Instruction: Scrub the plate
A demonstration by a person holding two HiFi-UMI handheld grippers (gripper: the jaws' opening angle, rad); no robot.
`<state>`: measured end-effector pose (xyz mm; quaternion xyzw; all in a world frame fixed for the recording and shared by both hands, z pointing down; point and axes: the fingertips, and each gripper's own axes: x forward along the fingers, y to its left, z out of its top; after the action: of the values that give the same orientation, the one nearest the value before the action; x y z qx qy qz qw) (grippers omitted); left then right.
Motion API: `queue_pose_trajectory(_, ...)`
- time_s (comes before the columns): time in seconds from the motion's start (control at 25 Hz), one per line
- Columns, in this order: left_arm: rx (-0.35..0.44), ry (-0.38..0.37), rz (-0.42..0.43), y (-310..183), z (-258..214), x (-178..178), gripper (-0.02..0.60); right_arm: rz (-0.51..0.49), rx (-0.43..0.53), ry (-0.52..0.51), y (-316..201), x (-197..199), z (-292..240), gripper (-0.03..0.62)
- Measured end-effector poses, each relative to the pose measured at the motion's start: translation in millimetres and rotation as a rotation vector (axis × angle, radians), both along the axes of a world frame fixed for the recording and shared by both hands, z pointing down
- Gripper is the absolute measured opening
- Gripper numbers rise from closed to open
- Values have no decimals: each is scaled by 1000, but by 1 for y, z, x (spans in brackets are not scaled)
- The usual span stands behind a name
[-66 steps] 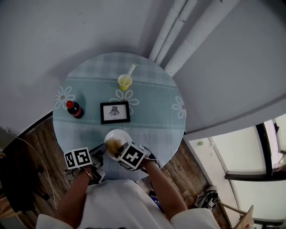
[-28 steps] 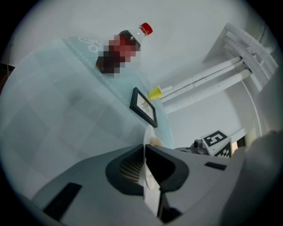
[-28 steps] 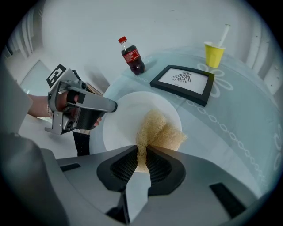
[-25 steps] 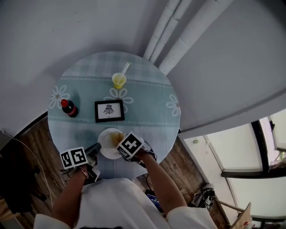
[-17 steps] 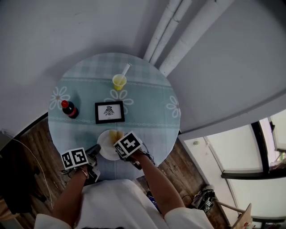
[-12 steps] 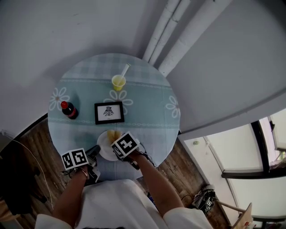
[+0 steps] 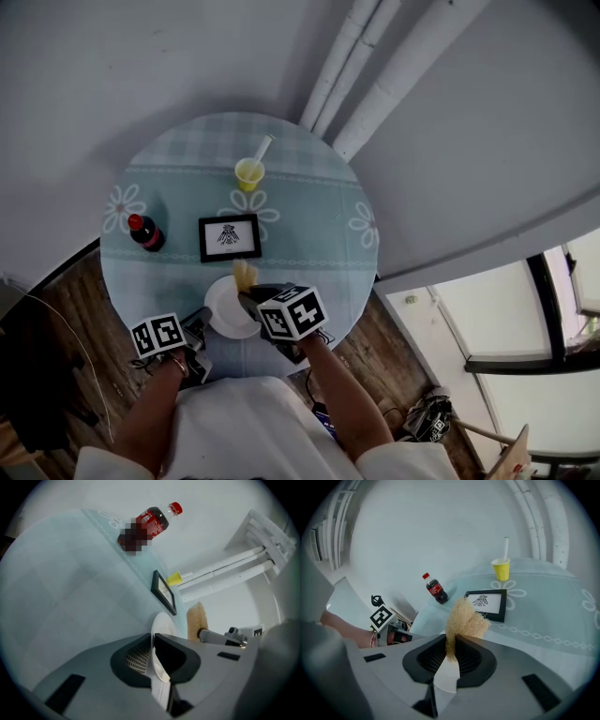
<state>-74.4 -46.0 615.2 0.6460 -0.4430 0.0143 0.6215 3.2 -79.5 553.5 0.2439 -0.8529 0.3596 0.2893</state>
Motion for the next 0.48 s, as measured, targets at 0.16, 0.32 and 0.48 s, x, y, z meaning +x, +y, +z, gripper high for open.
queue_pose_trajectory(0.16, -15, 7, 10, 3, 4, 4, 26, 23, -6, -2, 8, 22, -1, 64)
queue_pose_trajectory(0.32, -14, 11, 10, 2, 5, 1, 28, 83, -14, -24, 7, 33, -4, 64)
queue_pose_trajectory(0.48, -15, 23, 9, 2, 5, 1, 28, 81, 6, -13, 10, 36, -8, 64)
